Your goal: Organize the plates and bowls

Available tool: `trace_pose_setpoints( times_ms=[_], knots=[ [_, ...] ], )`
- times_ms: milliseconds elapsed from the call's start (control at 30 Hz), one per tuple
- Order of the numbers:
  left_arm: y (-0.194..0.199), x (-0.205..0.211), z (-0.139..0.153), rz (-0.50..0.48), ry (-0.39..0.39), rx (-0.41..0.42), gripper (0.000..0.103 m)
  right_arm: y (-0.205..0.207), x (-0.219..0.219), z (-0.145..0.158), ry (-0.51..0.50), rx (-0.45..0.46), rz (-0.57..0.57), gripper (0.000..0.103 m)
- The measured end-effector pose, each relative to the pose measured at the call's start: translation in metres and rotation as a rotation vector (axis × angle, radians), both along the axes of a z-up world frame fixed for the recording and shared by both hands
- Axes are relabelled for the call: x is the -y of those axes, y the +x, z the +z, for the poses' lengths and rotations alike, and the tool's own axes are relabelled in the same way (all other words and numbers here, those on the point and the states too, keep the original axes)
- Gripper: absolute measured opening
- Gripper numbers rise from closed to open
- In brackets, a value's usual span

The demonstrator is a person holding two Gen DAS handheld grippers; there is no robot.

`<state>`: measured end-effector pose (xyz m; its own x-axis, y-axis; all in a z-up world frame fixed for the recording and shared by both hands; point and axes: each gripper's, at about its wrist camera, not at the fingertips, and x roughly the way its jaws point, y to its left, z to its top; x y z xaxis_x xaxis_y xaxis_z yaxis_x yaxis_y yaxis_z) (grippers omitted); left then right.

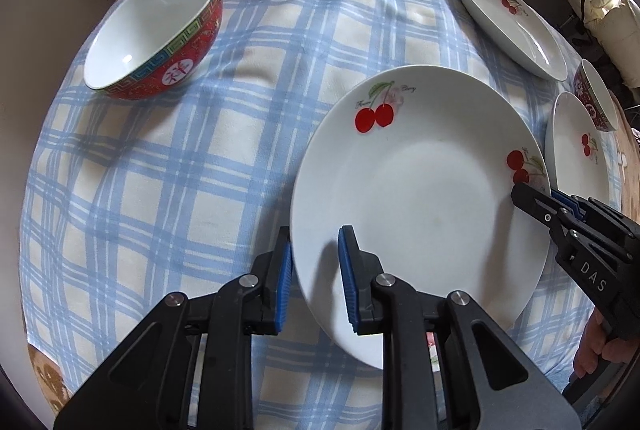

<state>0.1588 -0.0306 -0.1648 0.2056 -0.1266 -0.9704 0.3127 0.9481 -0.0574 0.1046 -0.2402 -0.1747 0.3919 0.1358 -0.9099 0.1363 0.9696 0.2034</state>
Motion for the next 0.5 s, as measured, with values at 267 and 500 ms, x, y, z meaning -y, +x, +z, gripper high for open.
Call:
trace_pose_setpoints(
  times_ms=[267,500],
  knots=[
    [-0.002,0.000,0.037,0.028,0.013,0.100,0.024,-0.003,0.005,0.038,-0.082,0.079,0.020,0.029],
    [-0.011,0.031,0.071,-0.034,0.047,0.213,0.060,-0.013,0.042,0.076,-0.135,0.118,-0.019,0.069]
  ],
)
